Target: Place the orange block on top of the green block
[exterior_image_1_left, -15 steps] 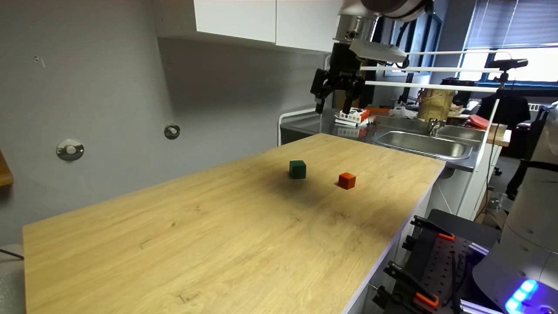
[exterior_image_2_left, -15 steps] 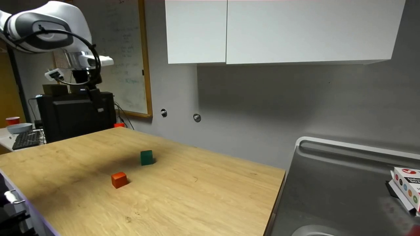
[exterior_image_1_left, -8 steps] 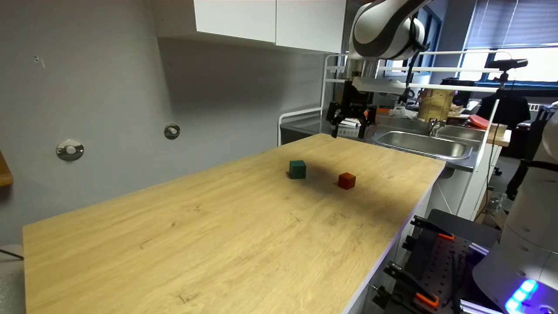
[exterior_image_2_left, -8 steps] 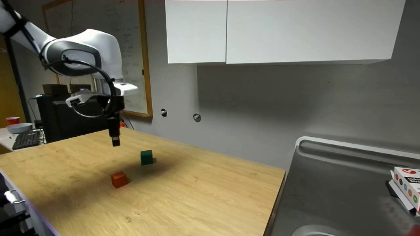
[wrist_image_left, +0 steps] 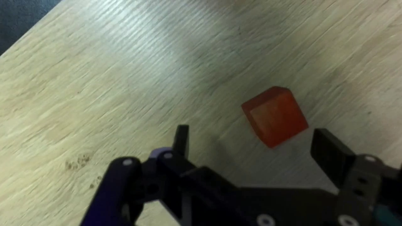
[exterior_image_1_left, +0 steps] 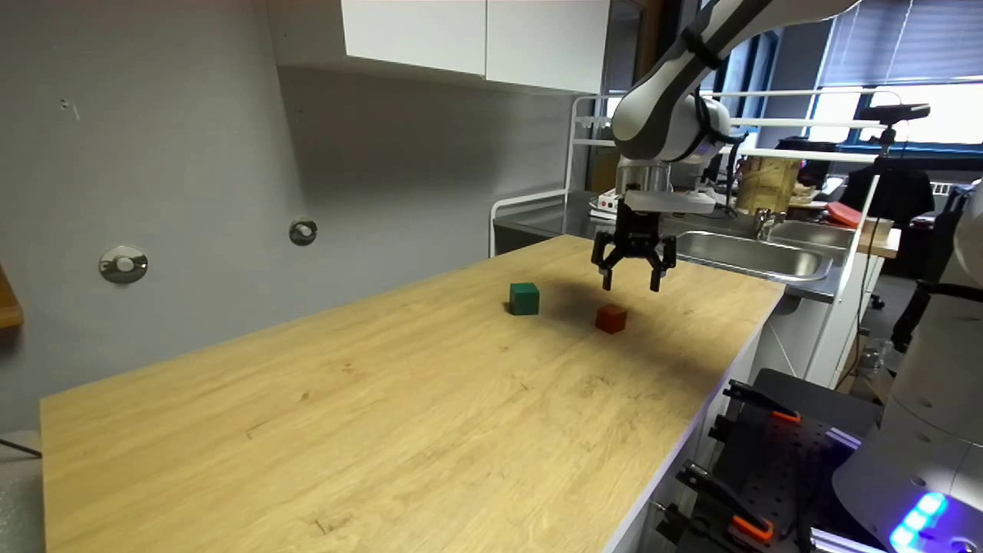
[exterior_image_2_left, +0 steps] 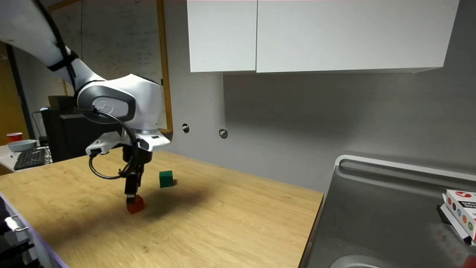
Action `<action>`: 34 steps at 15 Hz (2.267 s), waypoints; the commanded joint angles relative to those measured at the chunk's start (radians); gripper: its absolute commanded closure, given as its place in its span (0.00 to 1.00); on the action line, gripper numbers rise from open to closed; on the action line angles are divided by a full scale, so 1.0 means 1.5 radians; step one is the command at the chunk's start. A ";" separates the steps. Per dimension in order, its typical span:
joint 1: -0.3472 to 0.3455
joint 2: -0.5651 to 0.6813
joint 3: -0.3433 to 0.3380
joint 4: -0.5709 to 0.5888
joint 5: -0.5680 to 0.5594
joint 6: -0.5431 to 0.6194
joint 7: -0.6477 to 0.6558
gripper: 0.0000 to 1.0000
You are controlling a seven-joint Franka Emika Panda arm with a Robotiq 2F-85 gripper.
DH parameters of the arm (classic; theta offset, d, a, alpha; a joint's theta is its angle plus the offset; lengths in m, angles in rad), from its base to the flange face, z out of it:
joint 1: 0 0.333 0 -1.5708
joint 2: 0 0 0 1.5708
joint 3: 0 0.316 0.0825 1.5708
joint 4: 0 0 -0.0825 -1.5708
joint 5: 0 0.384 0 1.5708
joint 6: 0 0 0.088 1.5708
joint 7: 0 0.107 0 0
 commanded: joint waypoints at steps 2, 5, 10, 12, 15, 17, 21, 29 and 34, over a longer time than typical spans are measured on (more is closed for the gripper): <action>0.002 0.080 -0.009 0.062 0.025 -0.036 -0.014 0.00; 0.004 0.106 -0.008 0.093 0.019 -0.057 -0.009 0.00; 0.016 0.148 -0.002 0.171 0.005 -0.113 0.002 0.00; 0.023 0.163 0.003 0.196 0.011 -0.131 -0.002 0.00; 0.034 0.186 0.010 0.223 0.010 -0.153 -0.003 0.00; 0.037 0.194 0.008 0.234 0.009 -0.169 -0.005 0.00; 0.036 0.200 0.004 0.230 0.010 -0.185 -0.006 0.00; 0.033 0.209 0.001 0.206 0.012 -0.196 -0.012 0.00; 0.031 0.222 -0.003 0.198 0.004 -0.213 -0.015 0.32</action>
